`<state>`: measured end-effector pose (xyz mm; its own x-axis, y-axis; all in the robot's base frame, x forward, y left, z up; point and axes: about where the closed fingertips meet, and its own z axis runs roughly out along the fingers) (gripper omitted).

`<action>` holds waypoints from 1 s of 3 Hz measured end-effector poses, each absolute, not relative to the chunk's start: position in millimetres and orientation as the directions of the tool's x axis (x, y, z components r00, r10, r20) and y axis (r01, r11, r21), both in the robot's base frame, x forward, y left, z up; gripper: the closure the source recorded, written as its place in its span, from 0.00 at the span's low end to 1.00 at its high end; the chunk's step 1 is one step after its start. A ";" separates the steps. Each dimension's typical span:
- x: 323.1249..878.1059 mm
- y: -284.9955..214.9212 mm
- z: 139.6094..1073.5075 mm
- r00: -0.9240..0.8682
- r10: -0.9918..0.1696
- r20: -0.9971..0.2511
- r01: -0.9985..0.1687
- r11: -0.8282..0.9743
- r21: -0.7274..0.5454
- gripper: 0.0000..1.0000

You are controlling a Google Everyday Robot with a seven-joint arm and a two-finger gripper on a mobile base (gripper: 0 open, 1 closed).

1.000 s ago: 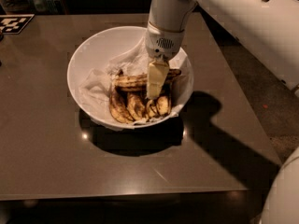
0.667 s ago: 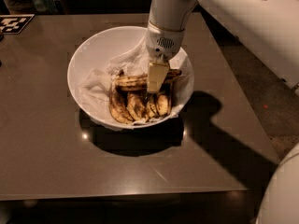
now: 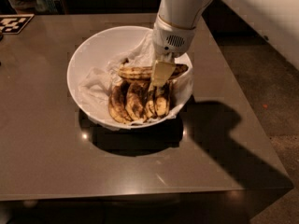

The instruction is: Pick banana from white bowl

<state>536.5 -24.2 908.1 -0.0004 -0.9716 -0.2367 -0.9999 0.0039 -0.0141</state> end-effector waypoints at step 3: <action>450.9 -40.7 980.8 0.213 -0.921 -0.325 -0.965 -0.147 -0.215 1.00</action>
Offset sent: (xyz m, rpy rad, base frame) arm -0.0900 -0.0218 0.0797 0.1524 -0.2070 0.1704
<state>450.9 -40.7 980.8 0.2129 -0.9215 -0.3249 -0.9654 -0.1471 -0.2154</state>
